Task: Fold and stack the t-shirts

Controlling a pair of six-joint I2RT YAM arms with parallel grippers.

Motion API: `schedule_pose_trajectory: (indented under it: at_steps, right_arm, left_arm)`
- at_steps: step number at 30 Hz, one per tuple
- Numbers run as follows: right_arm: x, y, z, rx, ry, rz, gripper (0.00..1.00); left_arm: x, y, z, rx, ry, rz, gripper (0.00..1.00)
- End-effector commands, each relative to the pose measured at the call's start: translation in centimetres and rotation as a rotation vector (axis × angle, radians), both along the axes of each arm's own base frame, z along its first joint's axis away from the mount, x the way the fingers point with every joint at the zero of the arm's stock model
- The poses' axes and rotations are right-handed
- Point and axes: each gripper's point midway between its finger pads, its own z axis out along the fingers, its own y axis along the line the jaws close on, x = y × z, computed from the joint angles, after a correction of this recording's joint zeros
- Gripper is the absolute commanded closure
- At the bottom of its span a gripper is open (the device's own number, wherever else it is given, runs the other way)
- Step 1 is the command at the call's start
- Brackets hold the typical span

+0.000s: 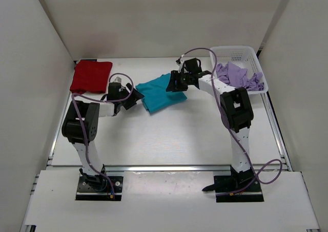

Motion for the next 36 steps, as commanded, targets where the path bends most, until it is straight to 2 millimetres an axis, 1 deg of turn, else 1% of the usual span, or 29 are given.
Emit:
schedule_pose_trajectory:
  at_steps: [1,2,3,4,5,7,8,10,11,13,14,15,16,17,18,19,20,21,23,24,25,27,28,30,31,32,34,35,36]
  right_arm:
    - [-0.5,0.3,7.5,0.059,-0.147,0.012,0.55]
    - [-1.3,0.5,6.7,0.066,-0.130,0.014,0.55]
    - [-1.9,0.4,7.7,0.078,-0.145,0.011,0.55]
    - [-2.1,0.4,9.6,0.108,-0.180,0.005,0.54]
    - [-2.7,0.2,10.2,0.124,-0.203,0.010,0.54]
    - [-3.9,-0.2,10.4,0.150,-0.200,-0.002,0.53]
    - [-4.4,0.1,12.3,0.180,-0.241,0.006,0.53]
    - [-5.3,-0.5,11.8,0.197,-0.239,-0.002,0.53]
    - [-6.0,-0.7,12.5,0.216,-0.242,0.000,0.52]
    - [-6.9,-0.7,12.7,0.250,-0.246,0.015,0.52]
    - [-7.5,-0.8,12.6,0.256,-0.234,0.010,0.53]
    - [-7.8,-0.9,12.9,0.263,-0.251,0.016,0.53]
    - [-8.5,-1.2,12.8,0.273,-0.249,0.010,0.53]
    - [-9.6,-1.1,11.7,0.272,-0.222,0.015,0.53]
    - [-9.6,-1.5,12.5,0.290,-0.254,0.000,0.54]
    - [-10.8,-1.9,12.3,0.312,-0.249,0.003,0.54]
    - [-11.7,-2.3,10.9,0.318,-0.227,-0.003,0.55]
    - [-12.3,-2.7,11.6,0.333,-0.243,-0.007,0.56]
    - [-14.3,-3.8,8.9,0.332,-0.190,-0.041,0.56]
    - [-15.3,-4.5,7.9,0.329,-0.173,-0.062,0.57]
    - [-15.7,-4.6,8.3,0.343,-0.191,-0.054,0.57]
    - [-17.1,-5.4,6.3,0.328,-0.147,-0.073,0.58]
    - [-17.3,-5.5,6.4,0.325,-0.156,-0.065,0.57]
    - [-18.4,-6.0,4.7,0.306,-0.112,-0.061,0.57]
    - [-18.6,-6.0,4.4,0.309,-0.105,-0.058,0.57]
    - [-19.2,-5.9,3.8,0.306,-0.085,-0.045,0.57]
    - [-20.0,-5.5,3.2,0.299,-0.070,-0.029,0.58]
    - [-20.4,-5.1,3.3,0.307,-0.067,-0.020,0.58]
    - [-21.0,-4.5,3.1,0.309,-0.065,0.007,0.57]
  left_arm:
    - [0.3,-1.6,0.1,-0.056,0.001,-0.032,0.22]
    - [0.1,-1.7,-0.8,-0.047,0.029,-0.031,0.29]
    - [0.4,-1.9,-1.1,-0.040,0.036,-0.036,0.35]
    - [0.7,-2.0,-1.4,-0.029,0.040,-0.030,0.40]
    - [1.1,-2.2,-1.3,-0.025,0.040,-0.026,0.43]
    - [1.0,-3.0,-2.3,-0.023,0.058,-0.037,0.46]
    - [1.4,-3.6,-2.0,-0.026,0.046,-0.044,0.46]
    - [1.6,-4.5,-2.9,-0.039,0.053,-0.062,0.49]
    - [2.2,-4.7,-2.8,-0.055,0.054,-0.052,0.53]
    - [2.8,-6.3,-2.4,-0.077,0.042,-0.084,0.70]
    - [3.7,-6.6,-1.9,-0.086,0.037,-0.090,0.74]
    - [4.8,-7.3,-0.5,-0.089,0.006,-0.099,0.85]
    - [5.8,-7.7,0.0,-0.080,-0.008,-0.109,0.93]
    - [6.1,-8.2,0.2,-0.078,-0.011,-0.121,0.95]
    - [6.9,-8.8,1.1,-0.058,-0.030,-0.133,1.00]
    - [8.0,-9.1,2.6,-0.038,-0.064,-0.142,1.00]
    - [8.4,-8.9,3.0,-0.012,-0.072,-0.149,1.00]
    - [9.7,-8.7,4.7,-0.005,-0.115,-0.144,1.00]
    - [11.2,-7.3,6.9,0.007,-0.133,-0.134,1.00]
    - [12.1,-7.0,9.1,0.008,-0.183,-0.136,1.00]
    - [12.9,-5.9,10.6,0.012,-0.201,-0.126,1.00]
    - [14.0,-2.4,13.4,0.024,-0.236,-0.084,1.00]
    - [14.5,-1.2,15.6,0.017,-0.272,-0.059,1.00]
    - [15.5,3.2,18.6,0.031,-0.318,0.008,1.00]
    - [15.5,4.8,19.8,0.040,-0.335,0.036,1.00]
    - [15.9,10.2,21.1,0.039,-0.357,0.137,0.99]
    - [15.6,13.6,20.9,0.031,-0.349,0.191,0.98]
    - [15.3,17.0,20.2,0.028,-0.330,0.258,0.96]
    - [14.5,20.1,18.7,0.025,-0.296,0.327,0.82]
